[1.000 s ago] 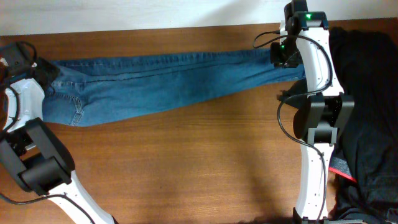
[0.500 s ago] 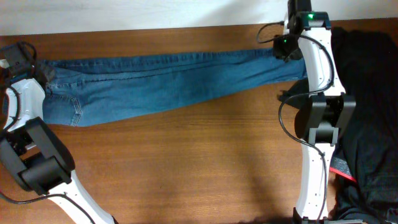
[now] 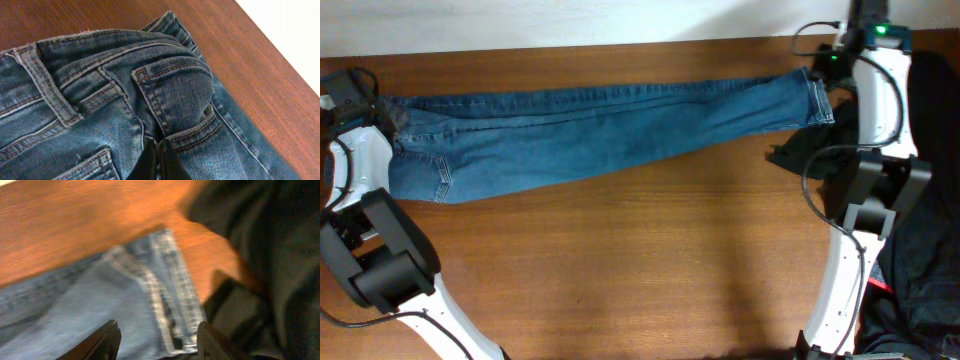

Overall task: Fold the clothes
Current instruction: 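Pull the hems right with the right gripper, stretching the jeans straight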

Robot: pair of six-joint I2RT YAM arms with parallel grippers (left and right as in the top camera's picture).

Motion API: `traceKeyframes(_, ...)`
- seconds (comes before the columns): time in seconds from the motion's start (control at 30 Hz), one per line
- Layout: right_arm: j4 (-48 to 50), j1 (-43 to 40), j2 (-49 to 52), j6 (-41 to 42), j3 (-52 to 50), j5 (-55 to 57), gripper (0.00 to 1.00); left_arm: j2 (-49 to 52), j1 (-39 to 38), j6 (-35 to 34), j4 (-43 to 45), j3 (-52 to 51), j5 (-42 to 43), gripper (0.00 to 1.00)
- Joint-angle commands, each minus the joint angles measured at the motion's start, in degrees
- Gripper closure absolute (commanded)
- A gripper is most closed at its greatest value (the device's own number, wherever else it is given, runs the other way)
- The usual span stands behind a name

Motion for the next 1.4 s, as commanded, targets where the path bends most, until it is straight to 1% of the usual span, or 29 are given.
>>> traceKeyframes(0.0,-0.4,-0.7,2.4,0.4,-1.8,-3.7,0.45,0.7,0.3,1.0,0.0,0.7,-2.1,1.00)
traceKeyframes(0.43,1.5,-0.9,3.5,-1.3,-9.5,-5.6,0.46,0.7,0.2,1.0,-0.1,0.7,-1.9,1.00)
traceKeyframes(0.47,1.8,-0.9,3.5,-1.3,-9.9,-5.6,0.48,0.7,0.2,1.0,-0.1,0.7,-1.9,1.00)
traceKeyframes(0.5,1.9,-0.9,3.5,-1.3,-10.1,-5.6,0.57,0.7,0.2,1.0,-0.2,0.7,-1.9,1.00)
traceKeyframes(0.53,2.1,-0.9,3.5,-1.3,-10.2,-5.6,0.71,0.7,0.3,1.0,-0.3,0.7,-1.9,1.00)
traceKeyframes(0.57,2.1,-0.9,3.5,-1.3,-10.3,-5.6,0.90,0.7,0.2,1.0,-0.4,0.7,-1.9,1.00)
traceKeyframes(0.6,2.2,-0.9,3.5,-1.2,-10.3,-5.6,0.96,0.7,0.3,1.0,-0.5,0.7,-1.9,1.00)
traceKeyframes(0.7,2.1,-1.0,3.5,-0.1,-10.2,-4.4,0.96,0.7,0.3,1.0,-0.3,0.7,-1.9,1.00)
traceKeyframes(0.83,-1.8,-3.0,3.0,13.3,-10.1,4.8,0.96,0.7,0.3,1.0,0.2,0.7,-3.7,1.00)
traceKeyframes(0.87,-2.2,-3.7,3.0,14.3,-10.1,4.7,0.96,0.7,0.3,1.0,0.2,0.7,-4.9,1.00)
traceKeyframes(1.03,-4.5,-6.4,3.0,14.3,-10.1,3.7,0.96,0.7,0.3,1.0,0.3,0.7,-9.6,1.00)
traceKeyframes(1.2,-5.3,-7.1,3.0,14.1,-10.1,3.7,0.96,0.7,0.3,1.0,2.1,0.7,-10.0,1.00)
traceKeyframes(1.37,-5.1,-5.9,3.0,13.1,-10.1,3.2,0.96,0.7,-0.2,1.0,5.1,0.7,-9.7,1.00)
